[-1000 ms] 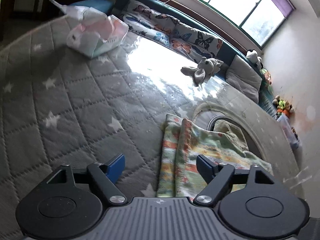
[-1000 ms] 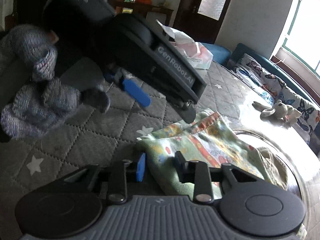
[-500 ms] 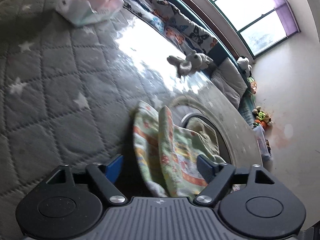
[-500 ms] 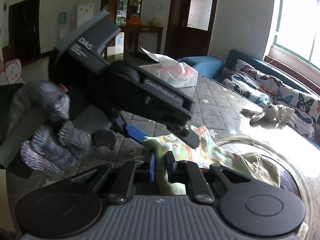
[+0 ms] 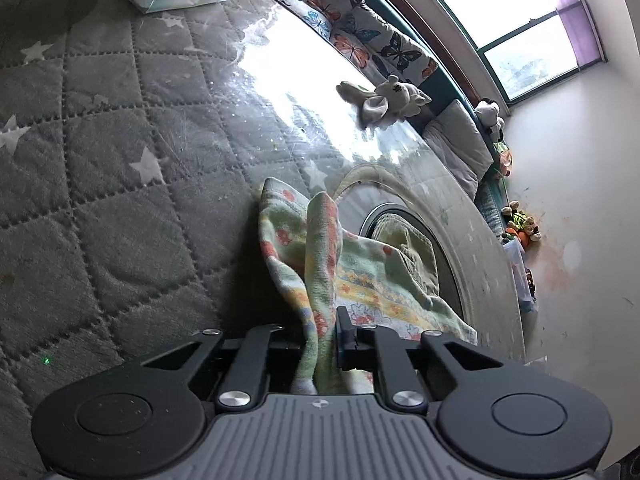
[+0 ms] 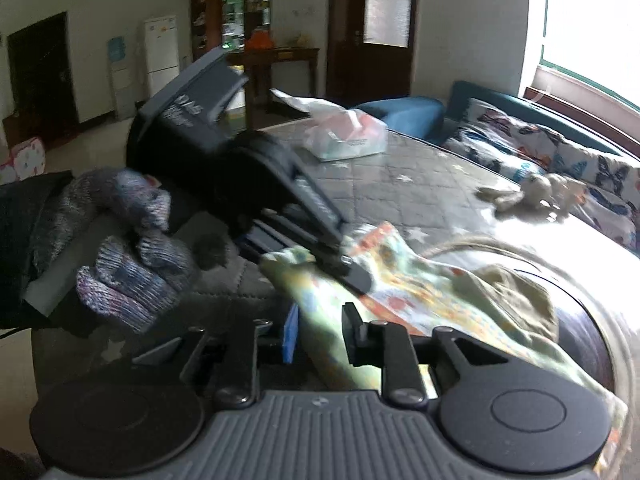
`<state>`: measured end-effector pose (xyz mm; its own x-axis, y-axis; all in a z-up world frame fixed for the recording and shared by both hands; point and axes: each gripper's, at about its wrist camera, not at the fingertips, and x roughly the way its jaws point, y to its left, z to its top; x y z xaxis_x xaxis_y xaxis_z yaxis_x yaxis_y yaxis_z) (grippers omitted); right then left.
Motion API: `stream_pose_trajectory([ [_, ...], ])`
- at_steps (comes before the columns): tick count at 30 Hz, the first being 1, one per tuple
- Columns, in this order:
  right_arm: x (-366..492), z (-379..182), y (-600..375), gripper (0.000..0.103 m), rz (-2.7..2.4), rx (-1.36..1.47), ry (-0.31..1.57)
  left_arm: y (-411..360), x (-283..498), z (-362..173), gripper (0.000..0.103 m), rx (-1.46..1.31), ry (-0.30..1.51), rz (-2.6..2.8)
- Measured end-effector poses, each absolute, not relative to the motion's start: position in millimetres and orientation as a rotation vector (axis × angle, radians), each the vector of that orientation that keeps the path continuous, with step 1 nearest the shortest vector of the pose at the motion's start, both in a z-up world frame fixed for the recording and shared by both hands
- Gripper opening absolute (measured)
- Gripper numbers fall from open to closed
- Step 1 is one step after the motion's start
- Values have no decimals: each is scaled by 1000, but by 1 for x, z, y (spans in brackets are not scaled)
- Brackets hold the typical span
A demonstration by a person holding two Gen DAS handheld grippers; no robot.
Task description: Fold clothes
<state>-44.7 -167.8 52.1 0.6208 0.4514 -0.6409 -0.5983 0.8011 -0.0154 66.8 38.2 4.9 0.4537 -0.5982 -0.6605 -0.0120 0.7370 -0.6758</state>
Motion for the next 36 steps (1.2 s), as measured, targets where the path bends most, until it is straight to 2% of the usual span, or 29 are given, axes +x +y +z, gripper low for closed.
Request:
stream_pose_trajectory([
  [12,-12,18,-286,22,209,-10,762,37,68,4,14,-668,1043,-396],
  [18,-16,7,-323,21,72,-16,766,36,68,5,14,-662,1042,-397],
  [22,-20,6,-342,25,19,2,755,35,68,6,14,-650,1041,-396],
  [26,-20,4,-353,33,-25,30,749,33,67,7,14,-632,1038,-392],
  [36,-21,2,-359,33,10,148,748,26,65,11,14,-576,1024,-386],
])
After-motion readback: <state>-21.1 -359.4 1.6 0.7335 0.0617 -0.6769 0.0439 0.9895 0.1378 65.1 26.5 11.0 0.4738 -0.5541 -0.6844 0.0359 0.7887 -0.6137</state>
